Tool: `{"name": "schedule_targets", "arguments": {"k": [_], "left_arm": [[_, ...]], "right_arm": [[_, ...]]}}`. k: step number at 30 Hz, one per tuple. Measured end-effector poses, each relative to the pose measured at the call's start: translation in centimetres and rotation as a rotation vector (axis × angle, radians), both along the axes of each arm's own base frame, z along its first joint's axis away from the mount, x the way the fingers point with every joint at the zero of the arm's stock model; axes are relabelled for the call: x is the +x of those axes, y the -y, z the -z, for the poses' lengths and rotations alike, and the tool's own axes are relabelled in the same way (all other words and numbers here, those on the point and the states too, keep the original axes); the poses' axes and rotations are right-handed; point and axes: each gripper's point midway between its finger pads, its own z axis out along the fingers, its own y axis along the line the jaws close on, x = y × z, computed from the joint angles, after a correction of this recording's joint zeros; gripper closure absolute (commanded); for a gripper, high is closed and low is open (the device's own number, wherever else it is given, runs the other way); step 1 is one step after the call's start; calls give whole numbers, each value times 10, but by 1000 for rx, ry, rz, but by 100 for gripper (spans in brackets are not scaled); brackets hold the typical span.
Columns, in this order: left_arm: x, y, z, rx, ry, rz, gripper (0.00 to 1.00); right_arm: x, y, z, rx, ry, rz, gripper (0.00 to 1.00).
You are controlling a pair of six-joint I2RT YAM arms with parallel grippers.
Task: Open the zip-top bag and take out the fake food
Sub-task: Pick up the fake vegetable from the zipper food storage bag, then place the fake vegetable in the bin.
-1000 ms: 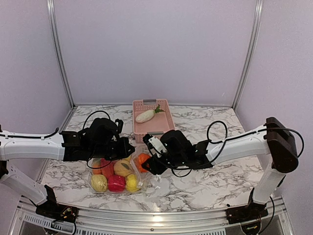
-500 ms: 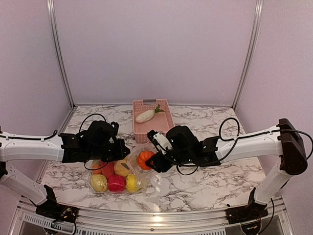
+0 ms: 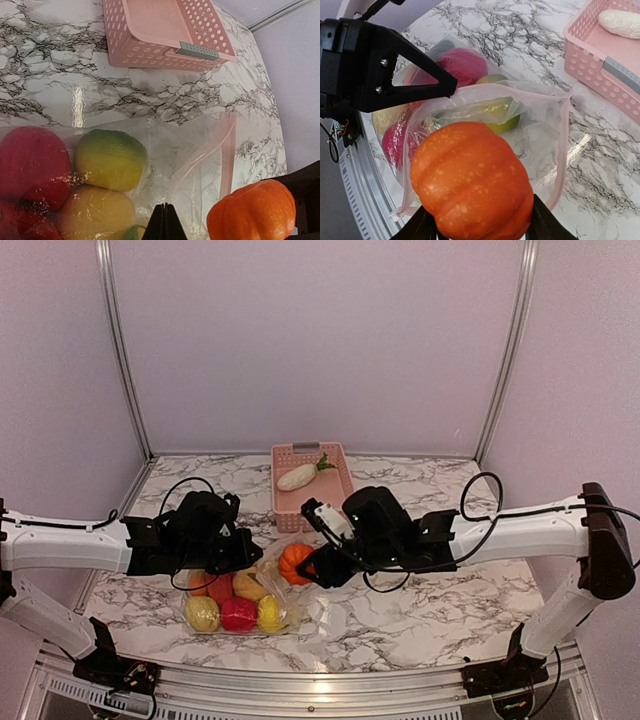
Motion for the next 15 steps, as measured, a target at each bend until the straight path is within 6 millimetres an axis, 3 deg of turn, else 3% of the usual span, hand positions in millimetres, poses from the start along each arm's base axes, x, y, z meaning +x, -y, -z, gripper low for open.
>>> {"name": "schedule_targets", "arguments": {"k": [5,9,15], "left_arm": [[-1,-1,3,-3,-7,4,100],[-1,1,1,-16,-4,11,100],[-2,2,0,-22,-4,20,100]], "right_arm": [[-1,-9,-26,51,-14,-15,66],[10,-14,-58,131,-21,-16,66],[66,-2,-92,200,24,85,66]]}}
